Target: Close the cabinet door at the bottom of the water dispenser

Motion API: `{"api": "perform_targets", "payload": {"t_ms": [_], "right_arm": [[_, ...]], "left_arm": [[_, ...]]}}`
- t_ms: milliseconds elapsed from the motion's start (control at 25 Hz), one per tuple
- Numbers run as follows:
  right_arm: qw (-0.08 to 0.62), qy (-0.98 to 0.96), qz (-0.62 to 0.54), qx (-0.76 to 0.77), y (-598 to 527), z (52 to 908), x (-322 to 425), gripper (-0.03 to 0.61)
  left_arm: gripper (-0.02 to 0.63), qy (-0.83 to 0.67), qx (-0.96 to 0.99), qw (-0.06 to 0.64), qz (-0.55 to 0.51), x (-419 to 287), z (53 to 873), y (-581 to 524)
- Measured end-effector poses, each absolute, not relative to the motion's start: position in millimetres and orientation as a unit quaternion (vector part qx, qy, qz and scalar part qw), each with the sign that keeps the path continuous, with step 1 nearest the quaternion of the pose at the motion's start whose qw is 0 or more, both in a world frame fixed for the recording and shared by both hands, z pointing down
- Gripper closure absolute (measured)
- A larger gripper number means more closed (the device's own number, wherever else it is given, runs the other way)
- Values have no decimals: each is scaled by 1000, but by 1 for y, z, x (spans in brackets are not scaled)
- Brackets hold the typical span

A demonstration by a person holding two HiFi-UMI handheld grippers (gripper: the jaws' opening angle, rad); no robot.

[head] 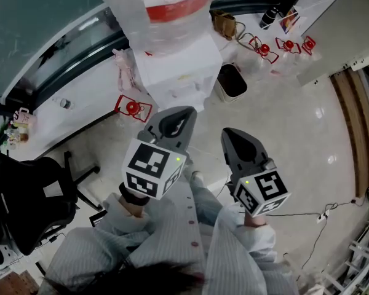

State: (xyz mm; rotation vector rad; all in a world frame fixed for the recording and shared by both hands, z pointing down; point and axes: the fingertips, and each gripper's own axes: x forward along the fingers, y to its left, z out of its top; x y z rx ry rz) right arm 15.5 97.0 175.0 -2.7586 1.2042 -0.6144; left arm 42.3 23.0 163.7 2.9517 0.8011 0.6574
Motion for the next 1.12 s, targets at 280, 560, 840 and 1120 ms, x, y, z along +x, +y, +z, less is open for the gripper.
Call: {"api": "perform_targets", "payload": {"t_ms": [280,560,840,1120], "right_arm": [[31,399,-190,-896,71,169,55,565],[28,410,-188,-892,49,172,72,565],[27,435,-196,-879,47,176,96,565],[10,500,-196,-844,54,176,135,565]], "left_arm": [[603,254,946,3,200,77,156,1],[603,248,948,5,200,90,162,-17],[603,227,952,9,207,113,167,-16],[603,162,967,25,197,148,161,-5]]}}
